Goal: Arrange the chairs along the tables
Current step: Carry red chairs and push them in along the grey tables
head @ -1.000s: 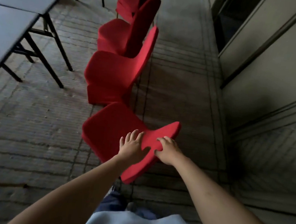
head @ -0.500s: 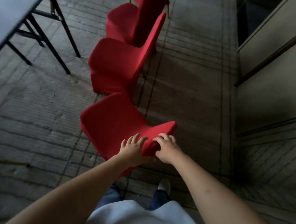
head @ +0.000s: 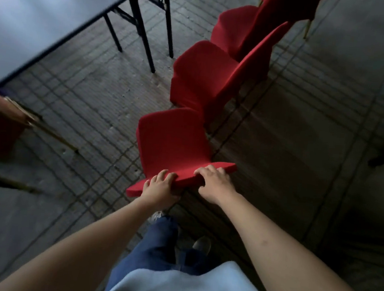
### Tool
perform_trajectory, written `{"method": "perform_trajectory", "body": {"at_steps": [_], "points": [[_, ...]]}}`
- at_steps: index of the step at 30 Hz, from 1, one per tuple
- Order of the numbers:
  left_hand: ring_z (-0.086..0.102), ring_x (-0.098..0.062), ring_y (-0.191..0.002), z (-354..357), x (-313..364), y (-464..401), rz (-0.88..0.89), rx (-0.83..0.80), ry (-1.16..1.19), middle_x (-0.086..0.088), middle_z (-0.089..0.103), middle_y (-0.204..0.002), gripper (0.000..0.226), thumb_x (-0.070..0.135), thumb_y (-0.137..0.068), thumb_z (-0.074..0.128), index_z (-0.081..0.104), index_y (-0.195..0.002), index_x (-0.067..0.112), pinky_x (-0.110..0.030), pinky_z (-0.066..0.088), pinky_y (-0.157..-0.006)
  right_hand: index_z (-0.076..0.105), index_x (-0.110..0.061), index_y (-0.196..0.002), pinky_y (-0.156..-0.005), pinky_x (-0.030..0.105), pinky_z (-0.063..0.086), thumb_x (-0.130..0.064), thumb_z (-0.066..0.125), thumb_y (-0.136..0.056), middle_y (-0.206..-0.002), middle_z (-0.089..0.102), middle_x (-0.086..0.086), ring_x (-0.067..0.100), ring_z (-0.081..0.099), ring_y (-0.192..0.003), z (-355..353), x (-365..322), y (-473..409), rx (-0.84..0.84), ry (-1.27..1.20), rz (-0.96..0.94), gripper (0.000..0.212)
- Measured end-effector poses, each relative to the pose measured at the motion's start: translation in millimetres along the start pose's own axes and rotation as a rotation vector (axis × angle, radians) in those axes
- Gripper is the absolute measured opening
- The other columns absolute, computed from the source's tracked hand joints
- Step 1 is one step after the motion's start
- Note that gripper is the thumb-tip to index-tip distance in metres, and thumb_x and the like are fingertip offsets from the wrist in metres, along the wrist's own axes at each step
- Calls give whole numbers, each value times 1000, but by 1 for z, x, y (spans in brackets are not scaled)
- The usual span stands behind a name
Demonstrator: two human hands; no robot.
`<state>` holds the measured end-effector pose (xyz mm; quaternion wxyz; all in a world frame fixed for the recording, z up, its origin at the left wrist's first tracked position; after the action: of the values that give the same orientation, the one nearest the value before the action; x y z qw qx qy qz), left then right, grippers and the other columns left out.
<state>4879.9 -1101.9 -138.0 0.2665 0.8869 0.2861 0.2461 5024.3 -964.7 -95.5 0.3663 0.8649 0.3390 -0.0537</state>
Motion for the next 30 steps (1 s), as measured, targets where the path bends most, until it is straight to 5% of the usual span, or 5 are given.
{"method": "perform_trajectory", "body": {"at_steps": [17, 24, 30], "points": [[36, -21, -141, -59, -22, -54, 317, 89, -135, 13, 30, -156, 78, 71, -70, 54, 36, -141, 46, -55, 19, -118, 65, -27, -109, -103, 42, 40, -40, 77, -71, -107, 61, -2, 25, 58, -105, -30, -3, -69, 252, 479, -338, 42], [61, -17, -114, -150, -42, -113, 301, 385, 65, 13, 55, -131, 73, 75, -69, 62, 53, -130, 36, -37, 51, -94, 66, -30, -110, -103, 41, 38, -70, 66, -75, -107, 64, -5, 20, 58, -103, -108, -32, -124, 535, 236, -211, 53], [58, -21, -102, -213, -59, -152, 271, 555, 77, 10, 53, -100, 64, 79, -66, 66, 51, -102, 28, -38, 51, -86, 59, -28, -111, -106, 42, 32, -78, 58, -74, -108, 59, 2, 28, 54, -107, -141, -65, -181, 586, 13, -137, 62]]}}
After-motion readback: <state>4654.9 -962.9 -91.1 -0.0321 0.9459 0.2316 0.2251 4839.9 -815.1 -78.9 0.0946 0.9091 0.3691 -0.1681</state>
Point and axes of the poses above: each hand's wrist, its own y-axis away from the middle knuckle, its own z-axis out of the palm, x = y × z, the point moved 1 cm from there along -y, towards the middle knuckle
